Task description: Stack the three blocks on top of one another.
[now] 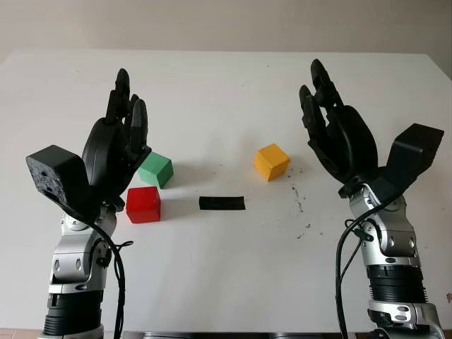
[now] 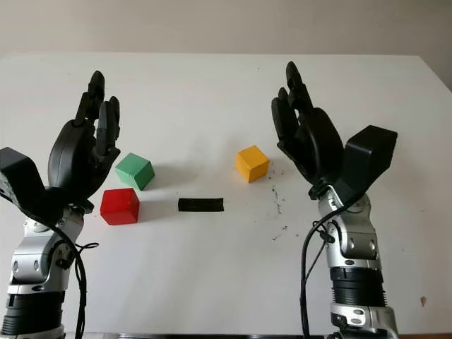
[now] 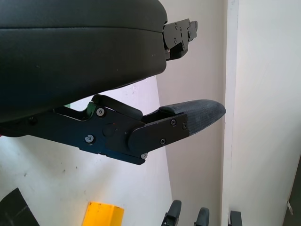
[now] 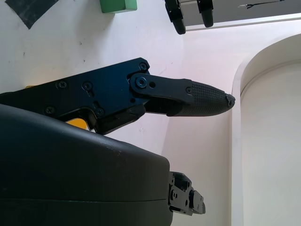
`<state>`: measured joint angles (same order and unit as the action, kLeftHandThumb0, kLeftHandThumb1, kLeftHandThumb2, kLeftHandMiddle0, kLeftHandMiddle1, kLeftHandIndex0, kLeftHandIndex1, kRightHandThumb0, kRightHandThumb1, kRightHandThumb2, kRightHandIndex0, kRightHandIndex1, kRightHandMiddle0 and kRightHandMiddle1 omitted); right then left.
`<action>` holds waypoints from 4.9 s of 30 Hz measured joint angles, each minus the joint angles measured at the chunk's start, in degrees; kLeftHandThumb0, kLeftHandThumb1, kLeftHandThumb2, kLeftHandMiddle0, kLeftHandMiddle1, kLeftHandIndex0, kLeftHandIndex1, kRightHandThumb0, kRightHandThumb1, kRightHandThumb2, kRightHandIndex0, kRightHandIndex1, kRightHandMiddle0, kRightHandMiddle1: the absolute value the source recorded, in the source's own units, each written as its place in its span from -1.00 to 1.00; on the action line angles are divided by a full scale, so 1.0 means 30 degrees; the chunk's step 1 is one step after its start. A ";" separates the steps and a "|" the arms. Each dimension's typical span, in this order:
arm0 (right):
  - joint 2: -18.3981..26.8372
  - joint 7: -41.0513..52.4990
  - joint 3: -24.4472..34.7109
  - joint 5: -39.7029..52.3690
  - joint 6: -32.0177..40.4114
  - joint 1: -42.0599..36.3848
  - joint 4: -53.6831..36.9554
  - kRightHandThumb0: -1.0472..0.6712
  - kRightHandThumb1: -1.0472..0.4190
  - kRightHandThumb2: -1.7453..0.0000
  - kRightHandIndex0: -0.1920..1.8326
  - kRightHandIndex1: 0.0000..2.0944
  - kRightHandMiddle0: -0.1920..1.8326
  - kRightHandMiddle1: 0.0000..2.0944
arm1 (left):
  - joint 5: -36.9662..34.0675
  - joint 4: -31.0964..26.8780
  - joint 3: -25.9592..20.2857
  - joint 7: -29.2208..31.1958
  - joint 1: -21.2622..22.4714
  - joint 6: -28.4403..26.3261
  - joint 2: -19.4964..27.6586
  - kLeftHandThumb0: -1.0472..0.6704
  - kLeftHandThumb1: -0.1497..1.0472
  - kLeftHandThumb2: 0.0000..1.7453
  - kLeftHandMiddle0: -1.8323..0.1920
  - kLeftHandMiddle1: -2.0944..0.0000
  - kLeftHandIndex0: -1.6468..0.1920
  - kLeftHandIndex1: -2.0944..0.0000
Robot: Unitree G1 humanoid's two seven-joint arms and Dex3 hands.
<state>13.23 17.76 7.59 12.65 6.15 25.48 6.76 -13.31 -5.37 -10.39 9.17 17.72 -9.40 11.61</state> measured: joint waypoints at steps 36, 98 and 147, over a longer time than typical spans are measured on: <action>-0.0086 -0.0318 0.0150 -0.0080 -0.0179 0.0045 -0.0207 -0.57 -1.00 0.38 -1.00 -1.00 -1.00 -1.00 | 1.5116 -1.0266 -0.1954 0.9819 -0.2689 -0.2520 1.5107 -0.70 0.82 -0.95 0.46 0.96 0.06 0.85; 0.0262 -0.0458 0.0132 -0.0310 0.0231 0.0053 -0.0718 -0.57 -1.00 0.36 -1.00 -1.00 -1.00 -1.00 | 1.9609 -0.8624 0.2531 1.1204 -0.3109 -0.0951 1.3298 -0.68 0.75 -0.94 0.68 0.95 0.07 0.90; 0.0391 -0.0429 0.0391 -0.0214 0.0287 0.0046 -0.0769 -0.57 -1.00 0.38 -1.00 -1.00 -1.00 -1.00 | 1.9116 -0.6196 0.3531 0.9347 -0.2564 -0.0404 1.1128 -0.46 0.72 -0.94 0.58 0.95 0.43 -0.04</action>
<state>14.40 16.47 8.76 12.01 7.01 25.62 4.46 44.04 -23.96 0.20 37.21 10.03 -10.61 44.99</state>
